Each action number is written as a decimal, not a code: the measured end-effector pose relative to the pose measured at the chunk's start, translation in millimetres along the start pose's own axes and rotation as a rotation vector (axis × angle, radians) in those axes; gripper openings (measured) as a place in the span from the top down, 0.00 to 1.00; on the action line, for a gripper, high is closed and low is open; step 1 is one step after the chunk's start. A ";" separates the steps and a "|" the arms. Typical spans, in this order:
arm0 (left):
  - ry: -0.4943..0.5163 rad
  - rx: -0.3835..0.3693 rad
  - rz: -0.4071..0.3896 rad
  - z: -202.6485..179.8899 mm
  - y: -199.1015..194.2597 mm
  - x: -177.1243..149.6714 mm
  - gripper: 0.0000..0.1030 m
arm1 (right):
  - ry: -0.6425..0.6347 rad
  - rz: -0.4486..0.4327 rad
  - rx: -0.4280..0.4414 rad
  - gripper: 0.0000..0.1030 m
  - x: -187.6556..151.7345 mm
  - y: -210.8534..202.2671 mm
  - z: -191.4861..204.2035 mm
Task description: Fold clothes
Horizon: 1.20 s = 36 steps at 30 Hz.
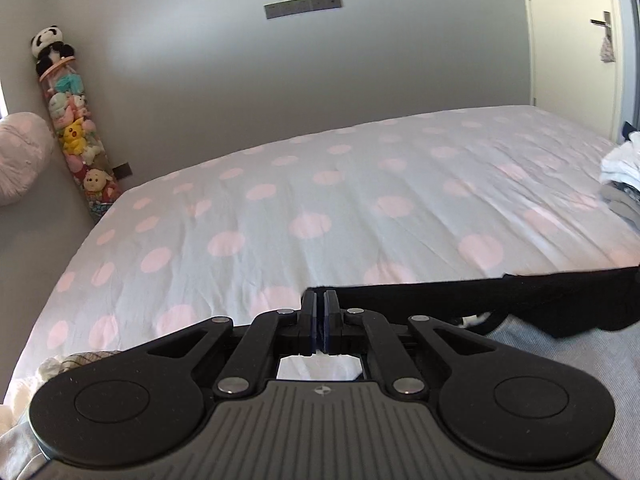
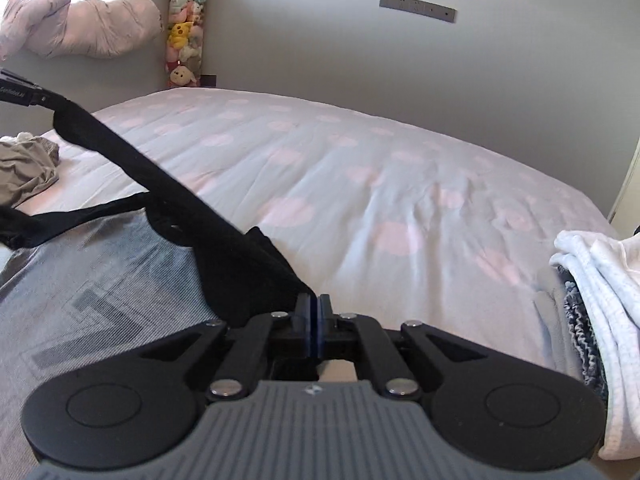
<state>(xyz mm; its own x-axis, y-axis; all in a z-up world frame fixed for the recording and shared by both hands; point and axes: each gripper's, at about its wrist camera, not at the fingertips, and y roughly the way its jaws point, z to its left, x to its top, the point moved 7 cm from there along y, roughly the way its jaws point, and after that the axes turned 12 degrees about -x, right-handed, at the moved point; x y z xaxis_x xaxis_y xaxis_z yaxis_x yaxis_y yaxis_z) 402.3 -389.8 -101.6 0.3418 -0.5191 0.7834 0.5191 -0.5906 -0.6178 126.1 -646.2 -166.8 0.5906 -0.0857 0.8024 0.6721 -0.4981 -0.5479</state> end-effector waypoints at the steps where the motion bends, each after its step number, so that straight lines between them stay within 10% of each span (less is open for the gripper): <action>1: 0.003 -0.002 0.017 -0.5 1.7 -9.7 0.99 | -0.017 0.017 0.012 0.96 -7.1 -1.0 3.7; 13: -0.095 -0.049 0.211 3.9 13.2 -140.0 0.99 | -0.057 0.131 0.102 0.96 -67.4 -15.5 29.3; 18: -0.123 -0.076 0.193 3.3 8.3 -142.7 0.95 | -0.009 0.176 0.114 0.86 -66.8 -9.8 21.5; 25: -0.213 -0.132 0.094 23.4 -5.4 -125.6 0.53 | 0.076 0.141 0.105 0.64 -41.0 -22.9 -0.8; 36: -0.321 -0.128 0.100 40.9 46.8 -100.0 0.58 | 0.417 0.208 0.030 0.60 -12.9 61.1 -40.5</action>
<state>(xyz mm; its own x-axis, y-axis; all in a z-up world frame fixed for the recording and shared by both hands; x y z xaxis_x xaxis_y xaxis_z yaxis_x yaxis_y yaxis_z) 424.4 -340.3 -206.2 0.6251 -0.3701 0.6872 0.3749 -0.6299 -0.6802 141.4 -710.5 -201.0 0.4883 -0.5232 0.6984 0.5748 -0.4094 -0.7086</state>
